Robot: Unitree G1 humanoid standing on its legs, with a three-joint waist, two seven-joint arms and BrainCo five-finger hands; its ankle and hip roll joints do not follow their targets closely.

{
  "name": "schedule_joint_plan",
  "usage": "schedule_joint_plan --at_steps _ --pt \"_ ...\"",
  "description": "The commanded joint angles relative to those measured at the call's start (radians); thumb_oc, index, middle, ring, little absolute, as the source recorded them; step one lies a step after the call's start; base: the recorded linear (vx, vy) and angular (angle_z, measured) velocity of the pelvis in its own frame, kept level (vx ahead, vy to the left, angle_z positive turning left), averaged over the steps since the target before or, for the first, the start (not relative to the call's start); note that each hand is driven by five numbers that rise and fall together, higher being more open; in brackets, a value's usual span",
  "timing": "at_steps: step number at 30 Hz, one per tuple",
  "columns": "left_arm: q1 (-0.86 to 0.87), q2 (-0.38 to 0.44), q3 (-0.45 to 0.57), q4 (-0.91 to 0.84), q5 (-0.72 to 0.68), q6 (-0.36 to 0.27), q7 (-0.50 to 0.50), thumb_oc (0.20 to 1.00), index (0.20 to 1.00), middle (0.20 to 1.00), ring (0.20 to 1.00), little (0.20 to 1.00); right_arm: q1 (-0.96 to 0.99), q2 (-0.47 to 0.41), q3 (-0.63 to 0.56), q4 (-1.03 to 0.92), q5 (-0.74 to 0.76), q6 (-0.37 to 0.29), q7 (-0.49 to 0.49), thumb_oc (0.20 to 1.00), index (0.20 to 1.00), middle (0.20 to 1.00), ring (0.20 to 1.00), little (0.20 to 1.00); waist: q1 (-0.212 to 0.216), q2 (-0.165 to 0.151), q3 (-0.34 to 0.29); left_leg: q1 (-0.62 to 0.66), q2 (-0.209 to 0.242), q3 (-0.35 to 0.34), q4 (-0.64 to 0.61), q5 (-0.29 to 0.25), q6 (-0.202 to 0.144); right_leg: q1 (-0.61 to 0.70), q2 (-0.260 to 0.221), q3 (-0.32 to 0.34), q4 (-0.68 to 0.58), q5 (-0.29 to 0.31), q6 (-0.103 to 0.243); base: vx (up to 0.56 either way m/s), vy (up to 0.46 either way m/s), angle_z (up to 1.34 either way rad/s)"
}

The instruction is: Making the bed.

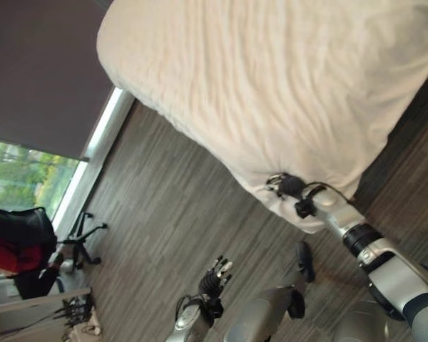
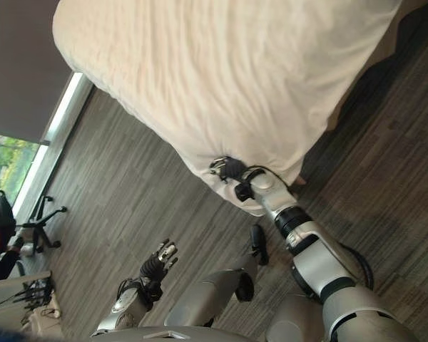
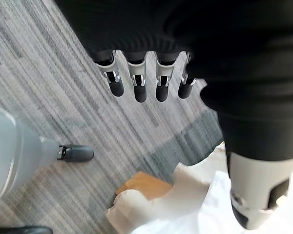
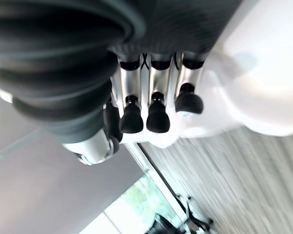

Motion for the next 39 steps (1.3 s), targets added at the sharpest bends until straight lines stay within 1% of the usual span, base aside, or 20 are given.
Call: schedule_joint_plan --at_steps 1,3,5,12,15,17,20,22,26,27,30,31,32,33,34,35,36,37,38,39 --pt "-0.107 0.017 -0.059 0.003 -0.012 -0.011 -0.016 1.000 1.000 1.000 1.000 1.000 -0.182 -0.099 -0.131 0.225 0.062 -0.035 -0.138 0.200 0.200 0.200 0.200 0.200 0.017 0.018 0.017 0.001 -0.015 0.020 0.008 -0.024 -0.050 -0.103 -0.044 0.033 -0.027 0.139 -0.010 0.00 -0.013 -0.04" --pt "-0.103 0.018 -0.062 -0.003 -0.011 -0.010 -0.020 1.000 1.000 1.000 1.000 1.000 -0.170 -0.114 -0.168 0.267 0.074 -0.037 -0.146 0.200 0.200 0.200 0.200 0.200 0.016 0.026 0.020 0.000 -0.018 0.018 0.008 -0.026 -0.049 -0.102 -0.046 0.031 -0.028 0.135 -0.008 0.01 -0.006 0.02" --pt "-0.095 0.031 -0.050 -0.028 -0.015 -0.010 -0.027 1.000 1.000 1.000 1.000 1.000 -0.095 -0.160 -0.283 0.346 0.117 -0.046 -0.171 0.200 0.200 0.200 0.200 0.200 0.011 0.029 0.028 -0.010 -0.024 0.023 0.008 -0.027 -0.050 -0.113 -0.050 0.044 -0.033 0.132 -0.006 0.04 -0.007 0.09" --pt "-0.092 0.036 -0.005 -0.082 -0.032 -0.013 -0.031 1.000 1.000 1.000 1.000 1.000 0.108 -0.197 -0.408 0.461 0.069 -0.016 -0.174 0.200 0.200 0.200 0.200 0.200 -0.016 0.029 0.038 -0.021 -0.024 0.035 0.008 -0.031 -0.048 -0.127 -0.041 0.057 -0.036 0.129 -0.007 0.03 -0.005 -0.03" --pt "-0.090 0.027 0.010 -0.097 -0.042 -0.016 -0.026 1.000 1.000 1.000 1.000 1.000 0.239 -0.218 -0.566 0.473 0.190 -0.024 -0.183 0.200 0.200 0.200 0.200 0.200 -0.058 0.029 0.050 -0.016 -0.021 0.032 0.008 -0.041 -0.047 -0.122 -0.036 0.053 -0.037 0.121 -0.008 0.04 0.010 0.00" --pt "-0.090 0.024 0.015 -0.101 -0.049 -0.018 -0.021 1.000 1.000 1.000 1.000 1.000 0.275 -0.223 -0.621 0.449 0.267 -0.032 -0.192 0.200 0.200 0.200 0.200 0.200 -0.074 0.029 0.055 -0.013 -0.019 0.031 0.008 -0.046 -0.047 -0.119 -0.034 0.050 -0.037 0.118 -0.007 0.03 0.008 0.06" --pt "-0.090 0.018 0.045 -0.090 -0.078 -0.018 -0.012 1.000 1.000 1.000 1.000 1.000 0.365 -0.245 -0.722 0.415 0.377 -0.054 -0.192 0.200 0.200 0.200 0.200 0.200 -0.114 0.002 0.066 -0.005 -0.013 0.033 0.008 -0.052 -0.048 -0.115 -0.025 0.055 -0.037 0.115 -0.010 0.03 0.001 0.03" --pt "-0.090 0.015 0.066 -0.079 -0.089 -0.020 -0.012 1.000 1.000 1.000 1.000 1.000 0.437 -0.263 -0.770 0.394 0.392 -0.057 -0.187 0.200 0.200 0.200 0.200 0.200 -0.140 -0.024 0.066 0.009 -0.007 0.031 0.008 -0.056 -0.049 -0.101 -0.022 0.049 -0.035 0.112 -0.013 0.01 -0.026 -0.12" --pt "-0.086 0.011 0.081 -0.078 -0.097 -0.021 -0.012 1.000 1.000 1.000 1.000 1.000 0.510 -0.278 -0.816 0.374 0.389 -0.066 -0.198 0.200 0.200 0.200 0.200 0.200 -0.162 -0.052 0.066 0.027 -0.001 0.025 0.008 -0.059 -0.048 -0.083 -0.019 0.045 -0.030 0.105 -0.016 -0.01 -0.028 -0.01" --pt "-0.093 0.004 0.095 -0.070 -0.102 -0.024 -0.010 1.000 1.000 1.000 1.000 1.000 0.573 -0.271 -0.873 0.335 0.415 -0.087 -0.217 0.200 0.200 0.200 0.200 0.200 -0.182 -0.078 0.065 0.056 0.009 0.012 0.008 -0.063 -0.045 -0.064 -0.012 0.045 0.007 0.077 -0.022 -0.01 -0.084 0.12" --pt "-0.102 0.001 0.108 -0.059 -0.098 -0.026 -0.003 1.000 1.000 1.000 1.000 1.000 0.624 -0.254 -0.920 0.298 0.435 -0.117 -0.253 0.200 0.200 0.200 0.200 0.200 -0.199 -0.099 0.068 0.088 0.018 -0.002 0.008 -0.068 -0.041 -0.050 -0.002 0.047 0.057 0.041 -0.029 0.01 -0.063 0.21" --pt "-0.114 -0.008 0.132 -0.023 -0.083 -0.032 0.011 1.000 1.000 1.000 1.000 1.000 0.667 -0.219 -0.984 0.259 0.473 -0.169 -0.308 0.200 0.200 0.200 0.200 0.200 -0.219 -0.127 0.062 0.129 0.032 -0.014 0.008 -0.079 -0.037 -0.026 0.014 0.049 0.094 0.007 -0.037 0.06 -0.082 0.20" --pt "-0.118 -0.007 0.140 -0.012 -0.074 -0.032 0.017 1.000 1.000 1.000 1.000 1.000 0.687 -0.195 -0.993 0.256 0.470 -0.183 -0.330 0.200 0.200 0.200 0.200 0.200 -0.224 -0.142 0.061 0.156 0.039 -0.021 0.008 -0.083 -0.035 -0.006 0.026 0.048 0.107 -0.007 -0.043 0.07 -0.138 0.16" --pt "-0.126 0.000 0.149 0.001 -0.055 -0.033 0.023 1.000 1.000 1.000 1.000 1.000 0.697 -0.169 -1.002 0.254 0.469 -0.202 -0.361 0.473 0.473 0.473 0.473 0.473 -0.231 -0.164 0.058 0.183 0.052 -0.024 0.013 -0.088 -0.036 0.017 0.036 0.044 0.110 -0.020 -0.048 0.02 -0.184 0.11" --pt "-0.136 0.006 0.158 0.010 -0.040 -0.036 0.031 1.000 1.000 1.000 1.000 1.000 0.713 -0.143 -0.998 0.268 0.458 -0.209 -0.383 1.000 1.000 1.000 1.000 1.000 -0.237 -0.197 0.060 0.194 0.066 -0.020 0.071 -0.108 -0.043 0.044 0.038 0.034 0.108 -0.021 -0.056 -0.01 -0.154 0.14" --pt "-0.136 0.009 0.158 0.011 -0.040 -0.036 0.031 1.000 1.000 1.000 1.000 1.000 0.713 -0.140 -0.997 0.267 0.457 -0.210 -0.384 1.000 1.000 1.000 1.000 1.000 -0.240 -0.200 0.065 0.194 0.067 -0.022 0.084 -0.116 -0.044 0.051 0.038 0.032 0.106 -0.021 -0.057 -0.05 -0.221 0.08" --pt "-0.135 0.031 0.193 -0.004 -0.019 -0.041 0.049 1.000 1.000 1.000 1.000 1.000 0.718 -0.077 -0.947 0.243 0.410 -0.221 -0.418 1.000 1.000 1.000 1.000 1.000 -0.241 -0.275 0.074 0.178 0.090 -0.067 0.260 -0.182 -0.058 0.088 0.057 0.041 0.117 -0.027 -0.072 -0.03 -0.085 -0.01" --pt "-0.120 0.045 0.216 -0.037 -0.014 -0.055 0.064 1.000 1.000 1.000 1.000 1.000 0.713 -0.055 -0.909 0.209 0.401 -0.232 -0.425 1.000 1.000 1.000 1.000 1.000 -0.221 -0.305 0.078 0.172 0.076 -0.163 0.334 -0.181 -0.065 0.084 0.084 0.087 0.138 -0.023 -0.078 -0.04 -0.084 -0.10" --pt "-0.119 0.047 0.217 -0.039 -0.014 -0.054 0.065 1.000 1.000 1.000 1.000 1.000 0.713 -0.053 -0.908 0.207 0.401 -0.232 -0.427 1.000 1.000 1.000 1.000 1.000 -0.221 -0.307 0.077 0.168 0.076 -0.162 0.336 -0.178 -0.065 0.080 0.084 0.089 0.139 -0.019 -0.078 -0.03 0.056 -0.94" --pt "-0.082 0.061 0.275 -0.071 0.005 -0.061 0.087 1.000 1.000 1.000 1.000 1.000 0.732 0.002 -0.851 0.073 0.352 -0.256 -0.444 1.000 1.000 1.000 1.000 1.000 -0.181 -0.383 0.061 0.171 0.033 -0.331 0.442 -0.198 -0.053 0.061 0.111 0.193 0.164 -0.003 -0.077 -0.01 0.088 -1.24"
